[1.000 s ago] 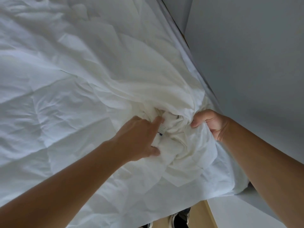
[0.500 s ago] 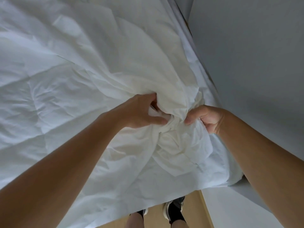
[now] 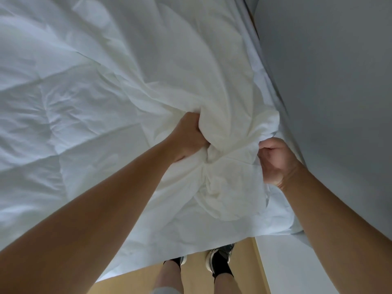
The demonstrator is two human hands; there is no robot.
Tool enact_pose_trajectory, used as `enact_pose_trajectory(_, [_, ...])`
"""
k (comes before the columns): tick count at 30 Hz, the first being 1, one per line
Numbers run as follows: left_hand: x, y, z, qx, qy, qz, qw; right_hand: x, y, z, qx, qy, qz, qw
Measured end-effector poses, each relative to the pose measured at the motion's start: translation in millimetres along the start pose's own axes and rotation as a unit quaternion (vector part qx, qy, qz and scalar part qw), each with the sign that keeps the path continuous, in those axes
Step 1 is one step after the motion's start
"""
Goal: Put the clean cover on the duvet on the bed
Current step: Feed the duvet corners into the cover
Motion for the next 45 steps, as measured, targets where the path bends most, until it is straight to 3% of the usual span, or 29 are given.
enact_pose_trajectory(2, [6.7, 0.3, -2.8, -0.013, 0.038, 0.025, 0.999, -6.8, -1.0, -0.9, -0.020, 0.018, -0.026, 0.999])
enact_pose_trajectory(5, [10.2, -3.1, -8.4, -0.017, 0.050, 0.052, 0.997, -7.2, -0.6, -7.7, -0.055, 0.057, 0.003, 0.997])
enact_pose_trajectory(8, [7.6, -6.8, -13.8, -0.015, 0.041, 0.053, 0.998, -12.2, -0.2, 13.4, -0.179, 0.106, 0.016, 0.978])
enact_pose_trajectory(13, [14.9, -1.0, -17.5, -0.020, 0.056, 0.076, 0.995, -18.7, 3.7, 15.2, -0.209, 0.177, -0.011, 0.962])
enact_pose_trajectory(17, [31.7, 8.4, -30.6, 0.015, 0.151, 0.171, 0.973, -21.4, 9.2, 3.4, -0.226, 0.199, -0.025, 0.953])
enact_pose_trajectory(22, [44.3, 24.3, -37.8, 0.037, 0.201, 0.226, 0.952, -43.0, 9.7, -2.2, -0.276, 0.248, -0.063, 0.927])
enact_pose_trajectory(24, [46.4, 31.4, -24.0, -0.040, 0.231, 0.243, 0.941, -51.8, 7.3, 2.2, -0.309, 0.254, -0.067, 0.914])
enact_pose_trajectory(26, [45.5, 47.7, 16.6, -0.232, 0.163, 0.226, 0.932, -57.1, 5.2, 2.5, -0.333, 0.276, -0.062, 0.900])
enact_pose_trajectory(28, [23.5, 83.4, 46.3, -0.406, 0.095, 0.154, 0.896, -53.4, 0.9, 4.1, -0.361, 0.333, -0.008, 0.871])
enact_pose_trajectory(29, [8.2, 94.0, 42.5, -0.409, 0.068, 0.119, 0.902, -48.1, -0.5, -4.4, -0.360, 0.377, 0.040, 0.853])
enact_pose_trajectory(32, [-5.2, 98.4, -6.2, -0.259, -0.096, 0.111, 0.955, -43.0, 4.0, -27.2, -0.365, 0.419, 0.117, 0.823])
enact_pose_trajectory(35, [23.1, 94.8, 2.8, -0.275, -0.057, 0.156, 0.947, -28.8, 8.1, -36.2, -0.383, 0.511, 0.143, 0.756])
enact_pose_trajectory(42, [125.3, 171.1, 51.8, -0.343, 0.114, 0.261, 0.895, -9.9, 21.4, -13.9, -0.371, 0.466, 0.177, 0.783])
enact_pose_trajectory(45, [156.7, 213.2, 78.5, -0.355, 0.132, 0.298, 0.876, 3.9, 27.1, -4.0, -0.379, 0.455, 0.171, 0.787])
Point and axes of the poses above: each hand's wrist, its own y-axis away from the middle knuckle, its own z-axis out of the back of the hand, x = y × z, the point moved 9 cm from there along -y, towards the middle knuckle, and after that the axes turned 7 degrees about -x, right-handed, at the moved point
